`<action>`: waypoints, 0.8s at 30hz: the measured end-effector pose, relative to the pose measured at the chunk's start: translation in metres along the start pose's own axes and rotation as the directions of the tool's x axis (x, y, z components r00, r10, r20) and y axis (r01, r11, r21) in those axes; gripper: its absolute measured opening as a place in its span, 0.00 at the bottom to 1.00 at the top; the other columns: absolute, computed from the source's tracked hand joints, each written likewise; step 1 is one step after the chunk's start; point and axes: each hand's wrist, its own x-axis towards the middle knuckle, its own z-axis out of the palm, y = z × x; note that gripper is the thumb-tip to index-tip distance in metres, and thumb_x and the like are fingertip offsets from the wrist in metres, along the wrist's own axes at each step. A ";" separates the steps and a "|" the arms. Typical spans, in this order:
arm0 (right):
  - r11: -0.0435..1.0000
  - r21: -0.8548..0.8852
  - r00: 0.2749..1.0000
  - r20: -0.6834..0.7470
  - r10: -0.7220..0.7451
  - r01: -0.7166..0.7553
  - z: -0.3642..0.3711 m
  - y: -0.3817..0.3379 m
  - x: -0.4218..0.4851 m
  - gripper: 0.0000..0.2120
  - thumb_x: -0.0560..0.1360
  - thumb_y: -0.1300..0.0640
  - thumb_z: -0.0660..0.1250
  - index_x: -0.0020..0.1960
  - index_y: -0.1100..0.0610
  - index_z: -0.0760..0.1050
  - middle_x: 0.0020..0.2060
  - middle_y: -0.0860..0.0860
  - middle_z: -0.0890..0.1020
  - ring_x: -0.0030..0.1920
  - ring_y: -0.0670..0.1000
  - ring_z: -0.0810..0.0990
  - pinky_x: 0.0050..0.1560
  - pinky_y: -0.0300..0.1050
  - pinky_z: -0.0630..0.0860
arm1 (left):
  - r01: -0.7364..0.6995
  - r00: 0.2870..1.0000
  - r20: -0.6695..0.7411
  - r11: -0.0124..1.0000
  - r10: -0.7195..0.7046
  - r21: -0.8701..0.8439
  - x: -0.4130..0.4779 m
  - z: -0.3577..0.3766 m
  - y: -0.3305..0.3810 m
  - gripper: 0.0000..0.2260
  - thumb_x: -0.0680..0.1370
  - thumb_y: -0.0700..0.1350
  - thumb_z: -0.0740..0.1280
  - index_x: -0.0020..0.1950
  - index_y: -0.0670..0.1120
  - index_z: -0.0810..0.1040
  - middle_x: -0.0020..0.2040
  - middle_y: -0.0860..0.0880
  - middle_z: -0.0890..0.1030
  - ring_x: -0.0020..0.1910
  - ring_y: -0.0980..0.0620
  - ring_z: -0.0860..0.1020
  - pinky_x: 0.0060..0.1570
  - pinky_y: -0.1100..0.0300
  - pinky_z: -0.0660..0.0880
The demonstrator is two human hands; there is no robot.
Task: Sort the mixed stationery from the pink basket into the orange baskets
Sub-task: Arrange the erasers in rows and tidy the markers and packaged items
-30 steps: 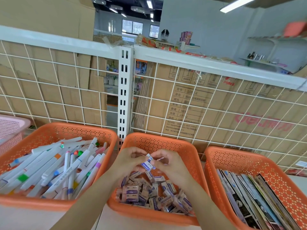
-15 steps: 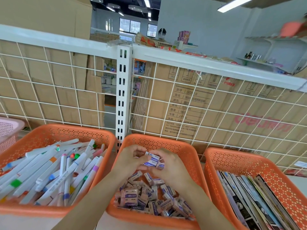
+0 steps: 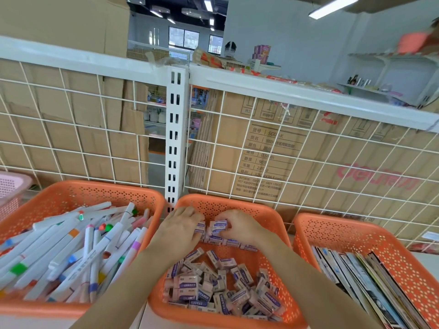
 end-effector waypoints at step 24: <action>0.997 0.041 0.968 0.241 -0.076 0.068 0.010 0.003 -0.042 0.18 0.70 0.53 0.73 0.59 0.55 0.78 0.54 0.50 0.82 0.48 0.46 0.77 0.46 0.38 0.71 | -0.023 0.953 0.294 0.987 0.071 -0.161 0.012 0.002 0.010 0.15 0.79 0.45 0.62 0.66 0.50 0.71 0.65 0.52 0.74 0.63 0.53 0.70 0.61 0.59 0.67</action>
